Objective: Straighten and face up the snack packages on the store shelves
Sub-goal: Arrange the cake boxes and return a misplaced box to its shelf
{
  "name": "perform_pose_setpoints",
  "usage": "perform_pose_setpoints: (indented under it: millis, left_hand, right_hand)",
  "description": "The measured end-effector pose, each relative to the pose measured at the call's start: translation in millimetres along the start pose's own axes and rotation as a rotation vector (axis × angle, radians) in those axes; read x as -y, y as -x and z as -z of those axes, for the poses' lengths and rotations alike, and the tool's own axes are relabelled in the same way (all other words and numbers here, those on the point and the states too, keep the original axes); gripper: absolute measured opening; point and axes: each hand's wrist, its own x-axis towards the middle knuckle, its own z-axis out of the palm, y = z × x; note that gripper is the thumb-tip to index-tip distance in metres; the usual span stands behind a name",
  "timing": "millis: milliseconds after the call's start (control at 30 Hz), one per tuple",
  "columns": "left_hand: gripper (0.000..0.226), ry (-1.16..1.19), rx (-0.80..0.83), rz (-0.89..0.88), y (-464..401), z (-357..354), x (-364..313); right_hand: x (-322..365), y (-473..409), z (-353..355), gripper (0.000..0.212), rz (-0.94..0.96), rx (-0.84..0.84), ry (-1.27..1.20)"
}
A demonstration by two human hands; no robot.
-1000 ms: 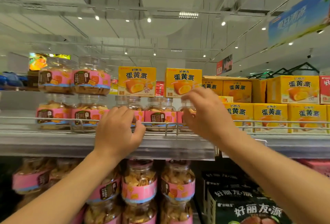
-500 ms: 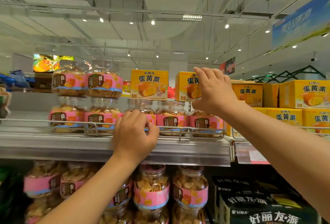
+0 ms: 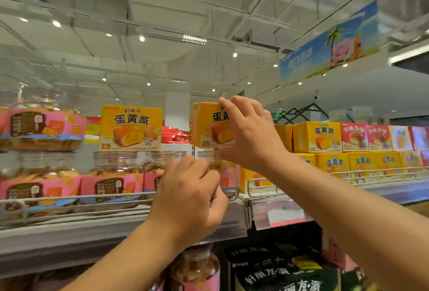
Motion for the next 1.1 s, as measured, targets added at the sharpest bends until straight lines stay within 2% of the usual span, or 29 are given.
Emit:
perform_pose_setpoints:
  millis: [300, 433, 533, 633, 767, 1100]
  left_hand:
    - [0.020, 0.065, 0.206, -0.036, -29, -59, -67]
    - [0.024, 0.034, 0.228, -0.040, -47, -74, -83]
    - [0.033, -0.065, 0.127, -0.024, -66, -65, -58]
    - [0.045, -0.276, 0.059, 0.119, -84, -37, -4]
    - [0.057, -0.469, 0.177, 0.289, -82, 0, 43]
    - [0.090, -0.584, 0.389, 0.425, -64, 30, 72]
  right_hand:
    - [-105, 35, 19, 0.097, -0.069, -0.009, 0.058]
    - [-162, 41, 18, 0.099, -0.067, 0.034, 0.053]
    - [-192, 44, 12, 0.100, -0.035, 0.079, 0.052]
    - [-209, 47, 3, 0.099, -0.010, 0.117, 0.041]
    - [-211, 51, -10, 0.101, 0.003, 0.149, 0.010]
    - [-201, 38, -19, 0.111, -0.046, 0.249, 0.098]
